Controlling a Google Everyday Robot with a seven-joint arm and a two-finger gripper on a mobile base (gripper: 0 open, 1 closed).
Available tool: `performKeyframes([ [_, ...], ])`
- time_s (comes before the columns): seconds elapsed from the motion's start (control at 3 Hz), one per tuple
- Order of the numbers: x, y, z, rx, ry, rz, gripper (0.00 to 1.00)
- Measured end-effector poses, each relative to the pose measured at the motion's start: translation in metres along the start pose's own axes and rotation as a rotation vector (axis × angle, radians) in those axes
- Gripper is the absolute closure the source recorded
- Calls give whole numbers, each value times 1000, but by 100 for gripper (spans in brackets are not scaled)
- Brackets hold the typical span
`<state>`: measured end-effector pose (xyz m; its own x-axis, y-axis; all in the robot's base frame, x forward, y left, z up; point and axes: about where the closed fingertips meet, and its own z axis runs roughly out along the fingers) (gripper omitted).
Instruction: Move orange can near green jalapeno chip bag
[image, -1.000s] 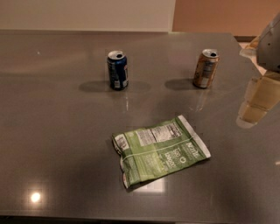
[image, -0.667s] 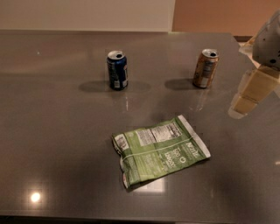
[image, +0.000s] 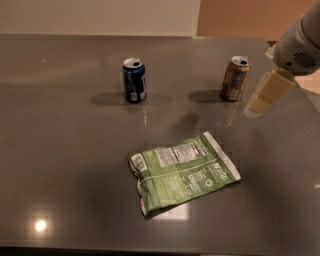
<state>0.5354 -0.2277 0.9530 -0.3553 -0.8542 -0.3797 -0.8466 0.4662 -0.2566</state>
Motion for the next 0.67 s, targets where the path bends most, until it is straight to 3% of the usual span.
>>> performKeyframes([
  [0.67, -28, -71, 32, 42, -104, 130, 0],
])
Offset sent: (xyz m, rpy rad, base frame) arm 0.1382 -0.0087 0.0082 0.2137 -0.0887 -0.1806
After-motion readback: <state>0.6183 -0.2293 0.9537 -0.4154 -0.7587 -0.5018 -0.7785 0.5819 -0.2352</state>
